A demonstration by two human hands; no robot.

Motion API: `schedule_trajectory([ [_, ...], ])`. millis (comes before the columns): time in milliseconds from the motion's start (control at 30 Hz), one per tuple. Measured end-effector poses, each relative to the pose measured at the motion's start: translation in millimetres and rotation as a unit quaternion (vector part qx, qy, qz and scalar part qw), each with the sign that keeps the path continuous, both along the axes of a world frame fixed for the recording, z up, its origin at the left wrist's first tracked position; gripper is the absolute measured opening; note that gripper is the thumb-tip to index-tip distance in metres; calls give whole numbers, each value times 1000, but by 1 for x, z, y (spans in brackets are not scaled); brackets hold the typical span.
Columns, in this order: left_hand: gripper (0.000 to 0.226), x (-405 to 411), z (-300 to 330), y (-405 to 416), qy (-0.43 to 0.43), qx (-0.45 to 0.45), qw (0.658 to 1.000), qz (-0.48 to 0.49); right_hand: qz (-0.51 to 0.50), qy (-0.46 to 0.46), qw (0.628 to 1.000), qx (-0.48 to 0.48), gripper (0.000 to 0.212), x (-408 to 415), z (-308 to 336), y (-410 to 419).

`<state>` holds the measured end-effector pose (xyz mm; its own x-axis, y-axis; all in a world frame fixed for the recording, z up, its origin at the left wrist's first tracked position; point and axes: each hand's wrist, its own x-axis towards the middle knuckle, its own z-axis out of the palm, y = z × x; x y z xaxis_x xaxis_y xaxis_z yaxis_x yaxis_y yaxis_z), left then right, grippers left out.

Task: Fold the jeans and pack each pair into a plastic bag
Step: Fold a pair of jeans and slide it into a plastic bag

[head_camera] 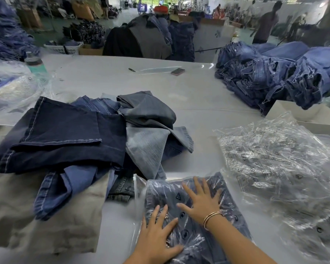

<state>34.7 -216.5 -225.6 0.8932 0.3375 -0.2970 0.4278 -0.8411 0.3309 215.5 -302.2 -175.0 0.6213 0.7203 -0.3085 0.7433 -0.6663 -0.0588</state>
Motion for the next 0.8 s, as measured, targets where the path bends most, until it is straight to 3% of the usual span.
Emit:
schedule_trajectory([
  [133,79,1,8,0,-37,51,998,4,-33,34,995,-86,78,6,-30,-14],
  [167,74,0,10,-1,-65,99,993,4,-40,37,995,-89,77,6,-33,-15],
  [367,64,3,17,-2,-107,189,976,4,-50,33,996,-65,78,3,-38,-15],
  [667,69,9,16,1,-81,155,985,3,-69,91,993,-28,74,6,-38,-17],
  [800,72,12,18,0,-40,140,989,9,-83,166,982,-16,67,17,-24,-12],
])
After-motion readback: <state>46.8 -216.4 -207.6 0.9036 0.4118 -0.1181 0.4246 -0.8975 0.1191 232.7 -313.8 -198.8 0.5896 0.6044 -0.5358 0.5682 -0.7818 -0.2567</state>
